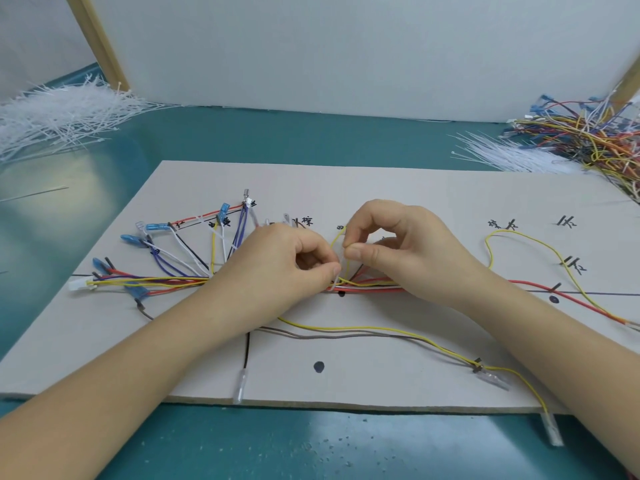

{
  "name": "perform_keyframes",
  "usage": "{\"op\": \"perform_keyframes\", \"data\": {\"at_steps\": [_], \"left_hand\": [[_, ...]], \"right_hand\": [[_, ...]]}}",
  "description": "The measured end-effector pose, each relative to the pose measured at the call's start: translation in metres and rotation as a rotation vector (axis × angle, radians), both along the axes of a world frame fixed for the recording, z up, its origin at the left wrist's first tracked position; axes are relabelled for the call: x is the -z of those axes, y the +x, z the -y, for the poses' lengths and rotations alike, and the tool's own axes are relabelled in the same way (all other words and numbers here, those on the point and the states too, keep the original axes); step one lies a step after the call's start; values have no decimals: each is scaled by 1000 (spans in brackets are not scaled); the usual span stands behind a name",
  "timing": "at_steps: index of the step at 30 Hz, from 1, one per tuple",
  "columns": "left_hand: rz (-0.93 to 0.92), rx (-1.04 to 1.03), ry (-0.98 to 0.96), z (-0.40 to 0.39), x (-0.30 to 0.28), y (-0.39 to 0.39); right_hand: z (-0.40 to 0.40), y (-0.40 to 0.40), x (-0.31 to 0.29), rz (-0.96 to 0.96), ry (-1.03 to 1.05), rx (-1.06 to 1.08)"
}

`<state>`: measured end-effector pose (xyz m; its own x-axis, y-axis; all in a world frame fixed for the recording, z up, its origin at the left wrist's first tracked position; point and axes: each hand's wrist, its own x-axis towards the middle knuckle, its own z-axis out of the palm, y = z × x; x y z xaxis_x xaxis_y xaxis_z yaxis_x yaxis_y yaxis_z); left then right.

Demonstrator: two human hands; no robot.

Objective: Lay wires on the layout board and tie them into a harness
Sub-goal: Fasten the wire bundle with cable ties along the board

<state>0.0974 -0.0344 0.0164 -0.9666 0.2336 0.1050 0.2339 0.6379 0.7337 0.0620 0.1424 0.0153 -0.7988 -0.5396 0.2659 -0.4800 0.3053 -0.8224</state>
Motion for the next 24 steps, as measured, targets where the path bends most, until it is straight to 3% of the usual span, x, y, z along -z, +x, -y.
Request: {"op": "perform_keyframes", "data": {"at_steps": [10,24], "left_hand": [[-76,17,-210,-5,0,1],[-211,63,-332,-4,5,6]], "right_hand": [[0,1,-1,214,-258,-85],[4,3,4,405,-470,-114]]}}
